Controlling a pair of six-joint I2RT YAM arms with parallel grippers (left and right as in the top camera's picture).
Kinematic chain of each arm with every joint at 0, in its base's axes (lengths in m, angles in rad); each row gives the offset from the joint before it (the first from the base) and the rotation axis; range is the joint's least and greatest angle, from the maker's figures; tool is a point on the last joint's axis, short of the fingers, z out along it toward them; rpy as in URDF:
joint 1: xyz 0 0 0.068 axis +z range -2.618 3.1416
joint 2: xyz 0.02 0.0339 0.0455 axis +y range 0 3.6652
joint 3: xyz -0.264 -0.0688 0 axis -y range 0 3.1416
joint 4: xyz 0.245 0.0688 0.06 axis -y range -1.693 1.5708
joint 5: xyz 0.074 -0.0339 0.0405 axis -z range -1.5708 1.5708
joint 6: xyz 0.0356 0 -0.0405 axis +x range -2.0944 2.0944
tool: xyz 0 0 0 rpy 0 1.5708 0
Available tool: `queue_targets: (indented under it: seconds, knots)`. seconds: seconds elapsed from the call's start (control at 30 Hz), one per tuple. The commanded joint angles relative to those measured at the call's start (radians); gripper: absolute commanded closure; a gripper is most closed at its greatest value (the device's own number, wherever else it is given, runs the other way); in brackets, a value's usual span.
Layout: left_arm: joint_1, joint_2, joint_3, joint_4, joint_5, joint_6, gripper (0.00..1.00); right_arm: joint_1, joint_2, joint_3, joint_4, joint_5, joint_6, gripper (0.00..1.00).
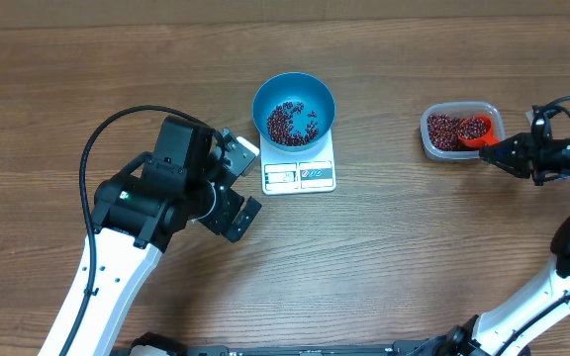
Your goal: Scoop item into bowl and weigh 150g on scale
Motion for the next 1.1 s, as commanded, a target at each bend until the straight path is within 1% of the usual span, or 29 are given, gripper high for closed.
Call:
queue_targets:
  seconds: [0.0, 0.07, 0.13, 0.23, 0.53, 0.7, 0.83, 1.07]
  knots:
    - [0.004, 0.002, 0.023, 0.001, 0.001, 0.022, 0.0, -0.007, 0.002, -0.005, -0.008, -0.05, -0.047, 0.96]
    - [0.004, 0.002, 0.023, 0.001, 0.001, 0.022, 0.0, -0.007, 0.002, -0.005, -0.032, -0.069, -0.092, 0.96]
    - [0.004, 0.002, 0.023, 0.001, 0.001, 0.022, 0.0, -0.007, 0.002, -0.005, -0.084, -0.119, -0.166, 0.96]
    - [0.004, 0.002, 0.023, 0.001, 0.001, 0.022, 0.0, -0.007, 0.002, -0.005, -0.13, -0.157, -0.217, 0.96]
    - [0.004, 0.002, 0.023, 0.001, 0.001, 0.022, 0.0, 0.0, 0.0, -0.005, -0.13, -0.204, -0.217, 0.96]
    - [0.004, 0.002, 0.023, 0.001, 0.001, 0.022, 0.0, 0.028, 0.0, -0.005, -0.13, -0.232, -0.216, 0.96]
    - [0.004, 0.002, 0.023, 0.001, 0.001, 0.022, 0.0, 0.07, 0.0, -0.005, -0.13, -0.273, -0.217, 0.96]
    - [0.004, 0.002, 0.023, 0.001, 0.001, 0.022, 0.0, 0.187, 0.0, -0.004, -0.13, -0.348, -0.218, 0.96]
